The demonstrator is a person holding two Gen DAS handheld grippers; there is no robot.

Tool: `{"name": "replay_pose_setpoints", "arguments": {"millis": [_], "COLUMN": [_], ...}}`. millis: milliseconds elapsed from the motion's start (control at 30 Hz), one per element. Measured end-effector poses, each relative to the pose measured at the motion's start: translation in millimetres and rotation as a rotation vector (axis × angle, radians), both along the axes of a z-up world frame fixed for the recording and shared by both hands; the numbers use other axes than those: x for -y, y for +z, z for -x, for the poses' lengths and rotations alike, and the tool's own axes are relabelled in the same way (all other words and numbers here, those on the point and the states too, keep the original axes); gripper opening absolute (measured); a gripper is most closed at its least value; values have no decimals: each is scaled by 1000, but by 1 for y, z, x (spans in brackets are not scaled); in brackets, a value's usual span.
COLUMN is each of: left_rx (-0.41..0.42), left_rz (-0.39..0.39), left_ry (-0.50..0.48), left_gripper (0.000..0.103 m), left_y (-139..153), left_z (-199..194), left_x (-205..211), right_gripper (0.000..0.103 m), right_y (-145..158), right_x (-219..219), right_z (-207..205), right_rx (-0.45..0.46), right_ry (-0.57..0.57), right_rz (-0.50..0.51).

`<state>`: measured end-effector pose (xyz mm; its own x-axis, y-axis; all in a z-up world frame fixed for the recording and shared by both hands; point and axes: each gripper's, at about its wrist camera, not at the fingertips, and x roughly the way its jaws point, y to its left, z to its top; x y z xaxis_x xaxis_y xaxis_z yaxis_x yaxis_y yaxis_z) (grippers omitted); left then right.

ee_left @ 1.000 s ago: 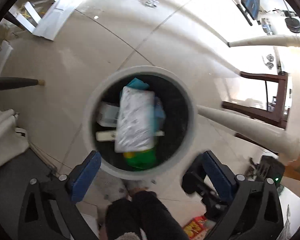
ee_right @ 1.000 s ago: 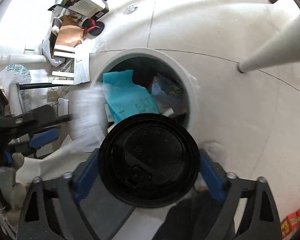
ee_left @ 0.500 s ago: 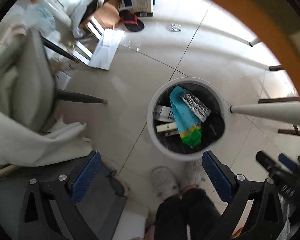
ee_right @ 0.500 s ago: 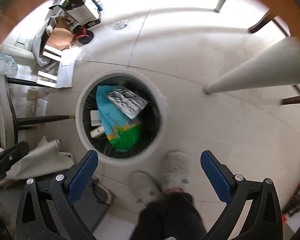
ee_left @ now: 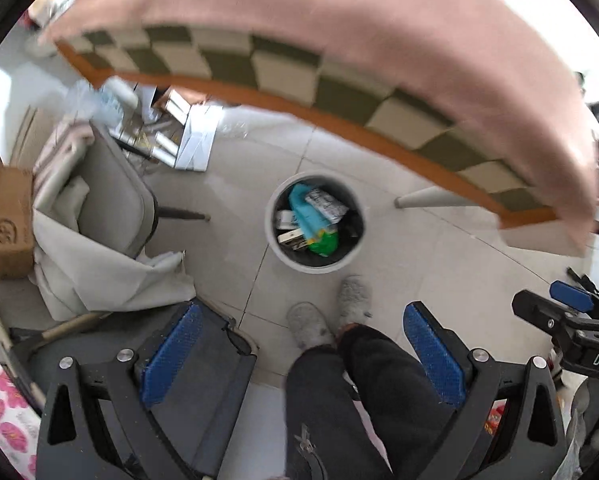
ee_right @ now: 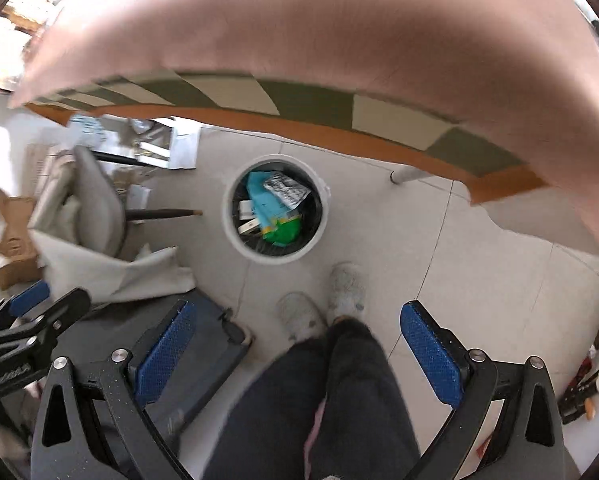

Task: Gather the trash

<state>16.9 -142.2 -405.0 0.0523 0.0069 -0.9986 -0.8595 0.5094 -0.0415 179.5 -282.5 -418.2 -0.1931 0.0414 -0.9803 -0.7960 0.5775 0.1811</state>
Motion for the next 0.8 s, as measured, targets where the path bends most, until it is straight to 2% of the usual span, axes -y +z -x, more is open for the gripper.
{"name": "replay_pose_setpoints", "arguments": {"millis": [133,267,433,633,800], "left_rx": [73,160,254,323,356], "left_rz": [0,42,91,119,131], "left_ry": [-57,-127,-214,-299,-350], "left_gripper": [103,103,103,103,103], "left_y": [57,103,148,184,205], "left_z": [-10,-17,-15,4,27], "left_x": [8,15,18,4,-11], "right_gripper": [103,103,103,103,103], "right_y": [71,130,199,255,277], "right_x": [19,34,50,62,58], "right_z": [-7,-8,1,34,76], "right_rx": [-48,-67,-69,-33,-35], "right_ry": [-17,-54,-130,-224,-298], "right_rz": [-29,-75,-149,-198,-235]}}
